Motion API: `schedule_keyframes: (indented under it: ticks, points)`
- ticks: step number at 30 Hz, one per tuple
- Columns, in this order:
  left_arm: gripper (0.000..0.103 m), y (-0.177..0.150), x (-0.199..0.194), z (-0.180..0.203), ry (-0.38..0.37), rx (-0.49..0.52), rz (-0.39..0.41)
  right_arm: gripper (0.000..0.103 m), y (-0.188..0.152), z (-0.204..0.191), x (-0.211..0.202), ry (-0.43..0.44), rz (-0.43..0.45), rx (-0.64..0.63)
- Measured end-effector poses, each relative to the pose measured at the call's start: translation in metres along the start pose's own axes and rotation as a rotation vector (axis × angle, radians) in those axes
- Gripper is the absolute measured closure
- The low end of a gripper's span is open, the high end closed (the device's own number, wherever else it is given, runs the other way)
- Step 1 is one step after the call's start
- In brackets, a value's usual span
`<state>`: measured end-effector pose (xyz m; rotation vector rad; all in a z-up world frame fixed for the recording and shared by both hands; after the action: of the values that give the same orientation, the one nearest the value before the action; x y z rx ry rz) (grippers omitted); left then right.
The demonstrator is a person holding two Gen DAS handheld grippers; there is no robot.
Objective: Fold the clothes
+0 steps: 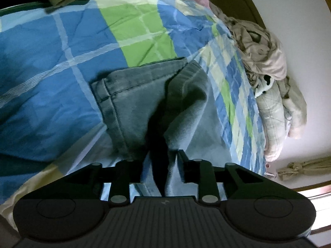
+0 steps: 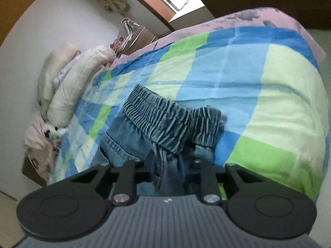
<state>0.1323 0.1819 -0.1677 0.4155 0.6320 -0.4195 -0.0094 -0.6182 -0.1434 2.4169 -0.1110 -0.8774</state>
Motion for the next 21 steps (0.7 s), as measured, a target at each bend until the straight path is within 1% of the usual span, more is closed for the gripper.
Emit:
schedule_keyframes:
  ticks: [4,6,9,11,15,18,19,20,21]
  points:
    - [0.061,0.008,-0.001,-0.002,0.007,-0.015,0.027,0.086,0.007,0.001,-0.012,-0.009,0.023,-0.047]
    - [0.059,0.012,-0.002,-0.003,-0.001,-0.028,0.041,0.086,0.004,0.009,-0.006,-0.037,0.013,-0.033]
    - [0.055,0.016,-0.001,-0.006,-0.015,-0.046,0.04,0.086,-0.002,0.021,0.003,-0.071,-0.011,-0.006]
    - [0.054,0.02,0.002,-0.009,-0.034,-0.073,0.043,0.086,-0.011,0.024,0.01,-0.079,-0.015,-0.003]
    - [0.054,0.029,0.015,-0.015,-0.076,-0.153,0.053,0.084,-0.013,0.024,0.007,-0.085,-0.021,-0.011]
    - [0.056,0.036,0.024,-0.017,-0.104,-0.209,0.055,0.08,-0.015,0.023,0.007,-0.109,-0.021,-0.029]
    - [0.059,0.038,0.026,-0.017,-0.106,-0.215,0.055,0.079,-0.016,0.022,0.007,-0.118,-0.021,-0.031]
    - [0.074,0.039,0.029,-0.015,-0.107,-0.213,0.054,0.078,-0.017,0.022,0.007,-0.126,-0.02,-0.034]
    - [0.082,0.039,0.03,-0.013,-0.105,-0.207,0.053,0.078,-0.015,0.019,0.007,-0.134,-0.018,-0.039]
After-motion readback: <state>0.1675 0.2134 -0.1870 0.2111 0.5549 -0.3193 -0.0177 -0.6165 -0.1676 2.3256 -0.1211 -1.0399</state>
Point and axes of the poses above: each gripper's, at about its wrist camera, not at the fingertips, and x roughly the way its jaws point, z to its right, y to its top, the point moved 4 cm from there along x, roughly the way its jaws point, and after that the axes turned 4 degrees about z, right-handed, at the moved point
